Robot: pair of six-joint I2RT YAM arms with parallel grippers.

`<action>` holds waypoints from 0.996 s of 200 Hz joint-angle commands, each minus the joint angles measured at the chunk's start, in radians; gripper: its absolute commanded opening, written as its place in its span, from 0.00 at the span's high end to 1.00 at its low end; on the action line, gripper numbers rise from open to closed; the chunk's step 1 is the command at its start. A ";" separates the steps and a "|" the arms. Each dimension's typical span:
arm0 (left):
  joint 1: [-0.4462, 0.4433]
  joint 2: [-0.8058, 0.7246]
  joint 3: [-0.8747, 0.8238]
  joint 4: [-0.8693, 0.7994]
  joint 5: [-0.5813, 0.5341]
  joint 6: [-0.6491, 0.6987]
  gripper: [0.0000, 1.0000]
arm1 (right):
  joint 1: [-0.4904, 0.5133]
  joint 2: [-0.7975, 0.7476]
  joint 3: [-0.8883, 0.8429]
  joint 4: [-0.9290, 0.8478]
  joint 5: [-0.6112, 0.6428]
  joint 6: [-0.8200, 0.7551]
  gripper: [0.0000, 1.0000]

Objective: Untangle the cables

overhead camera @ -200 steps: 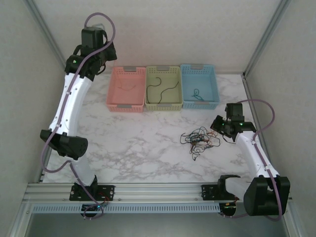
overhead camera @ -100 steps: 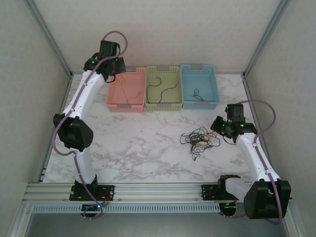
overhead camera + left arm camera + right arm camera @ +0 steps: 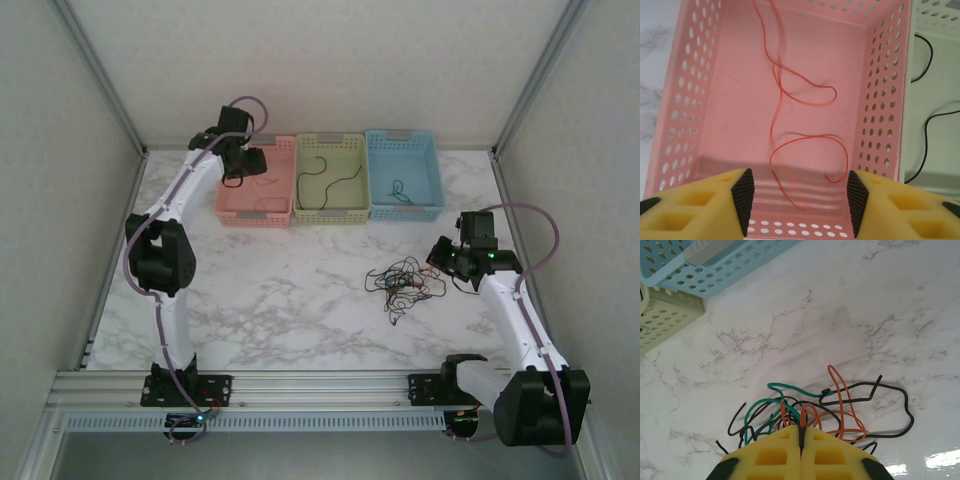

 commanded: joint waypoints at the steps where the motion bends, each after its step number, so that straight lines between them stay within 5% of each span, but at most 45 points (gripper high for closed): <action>1: 0.007 -0.111 -0.045 0.025 0.019 -0.014 0.38 | 0.000 -0.022 0.000 -0.012 -0.028 0.007 1.00; 29: 0.002 -0.256 -0.141 0.058 0.008 -0.037 0.28 | 0.012 -0.016 0.001 -0.011 -0.052 0.007 1.00; 122: -0.112 -0.846 -0.836 0.252 0.143 -0.134 0.29 | 0.137 0.024 0.035 -0.012 -0.118 0.037 1.00; 156: -0.149 -0.985 -1.057 0.344 0.281 -0.205 0.31 | 0.279 0.076 0.092 0.016 -0.109 0.082 1.00; 199: -0.231 -1.083 -1.193 0.359 0.216 -0.239 0.34 | 0.530 0.206 0.228 0.064 -0.067 0.157 1.00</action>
